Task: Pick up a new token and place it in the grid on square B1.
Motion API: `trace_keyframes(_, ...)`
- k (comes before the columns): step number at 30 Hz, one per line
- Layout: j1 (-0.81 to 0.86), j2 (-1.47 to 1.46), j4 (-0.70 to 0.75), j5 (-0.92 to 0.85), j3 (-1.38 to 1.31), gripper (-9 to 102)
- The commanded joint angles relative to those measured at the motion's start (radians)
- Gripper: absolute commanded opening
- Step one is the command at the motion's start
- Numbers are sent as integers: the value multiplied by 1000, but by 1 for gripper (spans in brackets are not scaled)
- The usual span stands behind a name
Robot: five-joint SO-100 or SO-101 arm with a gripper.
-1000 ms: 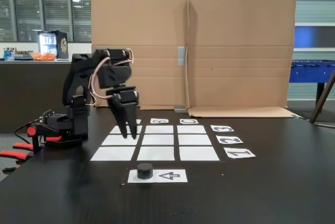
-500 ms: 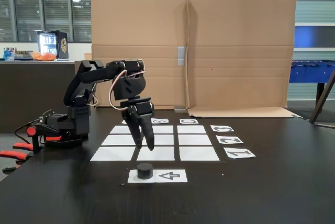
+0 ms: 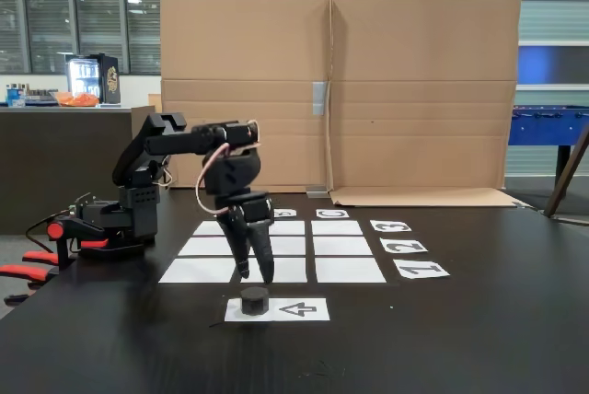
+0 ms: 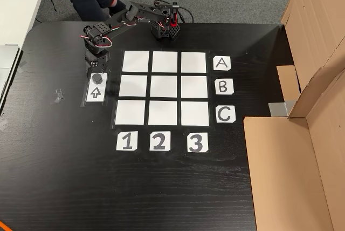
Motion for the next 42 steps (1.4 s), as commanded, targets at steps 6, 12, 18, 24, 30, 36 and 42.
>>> trace_keyframes(6, -8, -11, -6, 6, -34, 29)
trace_keyframes(12, -5, -54, -6, 6, -74, 29)
trace_keyframes(18, -5, -77, -6, 6, -97, 29)
trace_keyframes(24, -2, -112, -6, 9, -130, 29)
trace_keyframes(30, 2, -135, -6, 9, -149, 29)
trace_keyframes(36, 5, -149, -6, 9, -166, 29)
trace_keyframes(42, 6, -153, -6, 12, -176, 26)
